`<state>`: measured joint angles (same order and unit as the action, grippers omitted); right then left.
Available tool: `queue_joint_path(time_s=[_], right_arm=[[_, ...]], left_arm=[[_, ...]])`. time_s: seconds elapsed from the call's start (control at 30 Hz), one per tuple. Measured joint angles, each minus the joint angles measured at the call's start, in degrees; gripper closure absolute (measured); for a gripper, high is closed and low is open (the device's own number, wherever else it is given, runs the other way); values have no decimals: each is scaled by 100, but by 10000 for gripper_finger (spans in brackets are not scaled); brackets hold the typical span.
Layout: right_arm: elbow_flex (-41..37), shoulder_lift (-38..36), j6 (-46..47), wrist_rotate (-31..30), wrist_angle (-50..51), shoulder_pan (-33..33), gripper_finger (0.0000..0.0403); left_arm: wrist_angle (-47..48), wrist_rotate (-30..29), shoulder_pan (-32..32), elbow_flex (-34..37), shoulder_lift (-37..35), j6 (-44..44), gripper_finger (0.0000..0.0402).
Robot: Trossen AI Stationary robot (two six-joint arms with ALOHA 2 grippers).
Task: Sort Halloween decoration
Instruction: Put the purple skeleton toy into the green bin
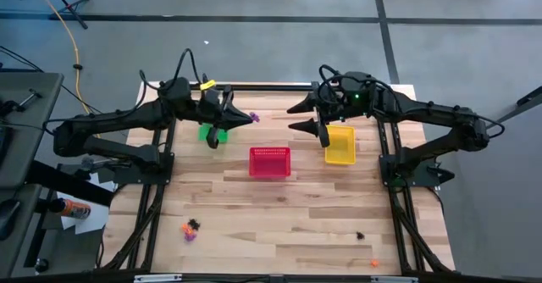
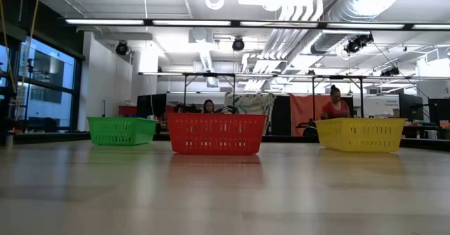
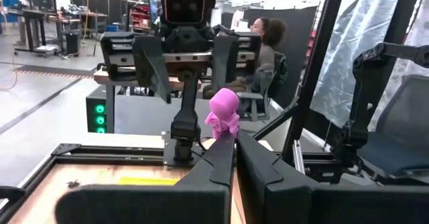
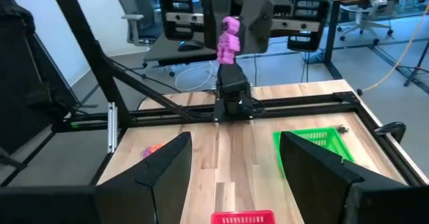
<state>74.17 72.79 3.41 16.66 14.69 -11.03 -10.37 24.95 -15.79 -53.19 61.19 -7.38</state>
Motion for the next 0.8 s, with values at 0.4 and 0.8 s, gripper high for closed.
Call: queue_joint_path(time_s=[0.4, 0.8], right_arm=[[0, -2, -95, -9, -129, -98, 181], [0, -2, -98, -6, -121, -98, 181]], left_arm=[[5, 0, -2, 0, -11, -94, 401], [824, -344, -1055, -436, -223, -301, 401]])
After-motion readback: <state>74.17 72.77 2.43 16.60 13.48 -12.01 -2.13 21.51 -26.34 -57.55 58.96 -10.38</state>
